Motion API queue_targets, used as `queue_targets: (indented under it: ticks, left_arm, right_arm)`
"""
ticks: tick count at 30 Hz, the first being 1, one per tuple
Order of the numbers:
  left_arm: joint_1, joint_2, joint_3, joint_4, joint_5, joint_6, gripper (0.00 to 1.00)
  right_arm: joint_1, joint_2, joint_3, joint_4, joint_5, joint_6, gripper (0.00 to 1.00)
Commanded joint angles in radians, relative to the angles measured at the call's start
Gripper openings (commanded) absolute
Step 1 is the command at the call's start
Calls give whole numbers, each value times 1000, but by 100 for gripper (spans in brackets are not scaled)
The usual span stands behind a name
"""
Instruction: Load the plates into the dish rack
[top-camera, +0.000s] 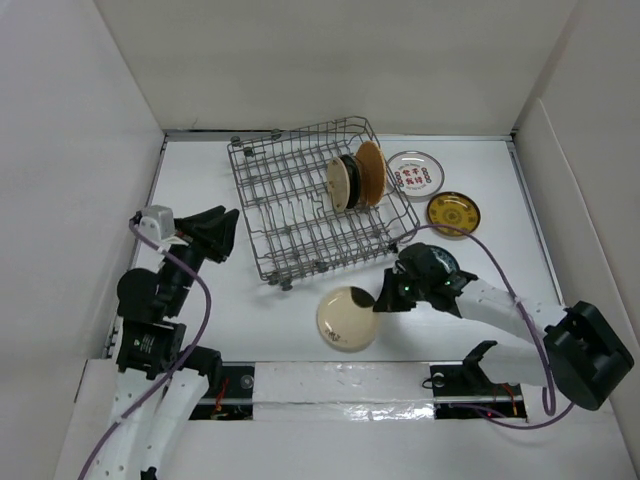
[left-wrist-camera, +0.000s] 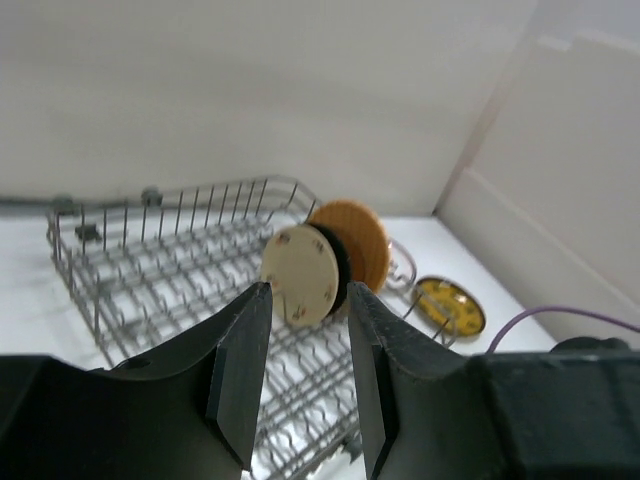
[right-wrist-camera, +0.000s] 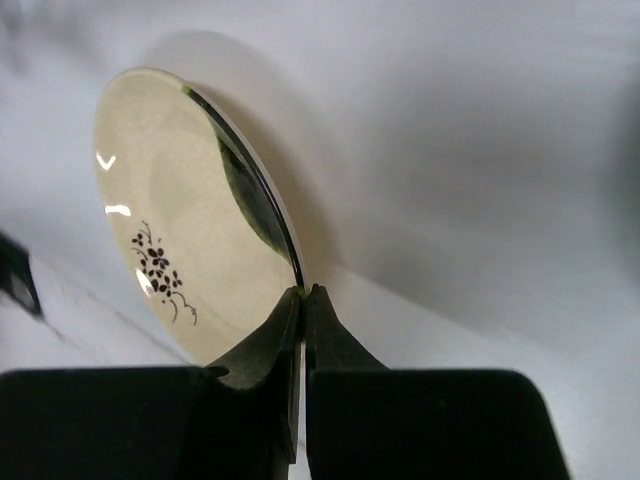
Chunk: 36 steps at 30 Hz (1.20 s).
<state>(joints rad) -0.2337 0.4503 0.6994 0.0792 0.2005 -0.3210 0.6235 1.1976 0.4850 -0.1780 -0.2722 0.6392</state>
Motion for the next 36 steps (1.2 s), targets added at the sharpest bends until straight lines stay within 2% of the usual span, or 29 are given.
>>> queue_targets:
  ticks: [1,4,8,10,11,13,14,15,17,18,21,26,28,30,36]
  left_arm:
    - [4,-64,-12,116,13,11,33]
    - [4,-78,-14,108,-10,11,33]
    - [4,-67,-9,103,-10,11,33]
    - [4,-62,-6,97,-9,11,33]
    - [4,-64,-6,97,-10,11,33]
    - [4,-70,-8,96,-27,7,33]
    - [4,-73,-8,96,-32,7,33]
    - [4,-73,-9,96,-36,5,33]
    - [4,-58,-6,88,-42,2,33]
    - [4,-45,0,73,-42,2,33]
    - [4,-45,5,67,-32,0,34]
    - [13,-41,-1,77,-15,-9,34]
    - [13,-36,3,74,2,-12,34]
    - [13,-36,5,73,4,-13,34]
    - [13,-47,6,70,0,-10,34]
  right_arm:
    - [146,-26,154,-136,-94,-200,0]
    - [235,-50,278,-179,-93,-271,0]
    - [254,-85,383,-141,-72,-320,0]
    - [254,-107,409,-86,16,-322,0]
    - [254,-113,431,-7,52,-320,0]
    - [243,-92,464,53,216,-319,0]
    - [228,-64,534,63,278,-328,0]
    - [228,-28,587,43,477,-354,0]
    - [228,131,718,-59,717,-380,0]
    - [228,187,828,-72,887,-427,0]
    - [219,377,1007,-66,1084,-522,0]
    - [209,592,1237,-43,1183,-628,0]
    - [200,701,1358,-49,1258,-720,0]
    - [191,769,1446,-122,1316,-748,0]
    - [182,890,1544,-121,1337,-803,0]
